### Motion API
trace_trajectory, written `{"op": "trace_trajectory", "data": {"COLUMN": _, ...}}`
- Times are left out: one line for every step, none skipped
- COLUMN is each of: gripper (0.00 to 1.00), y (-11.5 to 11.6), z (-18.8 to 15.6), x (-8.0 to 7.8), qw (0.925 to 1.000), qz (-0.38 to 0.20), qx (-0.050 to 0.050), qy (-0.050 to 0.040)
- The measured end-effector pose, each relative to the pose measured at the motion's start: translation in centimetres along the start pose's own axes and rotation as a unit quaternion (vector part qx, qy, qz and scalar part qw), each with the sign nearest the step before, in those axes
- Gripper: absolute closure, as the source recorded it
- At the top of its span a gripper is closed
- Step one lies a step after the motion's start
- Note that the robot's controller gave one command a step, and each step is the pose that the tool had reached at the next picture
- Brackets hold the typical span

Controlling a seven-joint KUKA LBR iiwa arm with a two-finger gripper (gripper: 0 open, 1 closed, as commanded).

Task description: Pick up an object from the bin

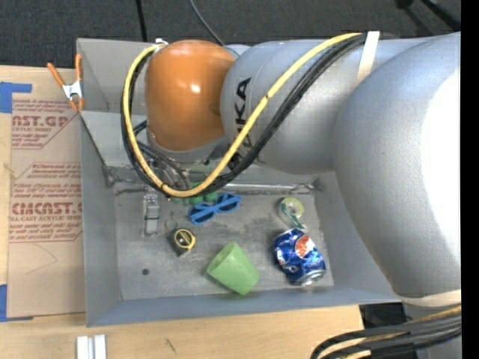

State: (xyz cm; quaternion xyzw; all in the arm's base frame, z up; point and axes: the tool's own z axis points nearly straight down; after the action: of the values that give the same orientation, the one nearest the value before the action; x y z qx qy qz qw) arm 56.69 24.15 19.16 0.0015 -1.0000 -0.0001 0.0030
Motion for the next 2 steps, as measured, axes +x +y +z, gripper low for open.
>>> {"op": "trace_trajectory", "data": {"gripper": 0.00, "y": -0.3, "z": 12.0, "x": -1.1, "qw": 0.9995, "qz": -0.031, "qx": 0.001, "qy": -0.0002}}
{"op": "trace_trajectory", "data": {"gripper": 0.00, "y": -3.0, "z": 10.5, "x": -2.1, "qw": 0.9984, "qz": -0.056, "qx": 0.001, "qy": -0.0045}}
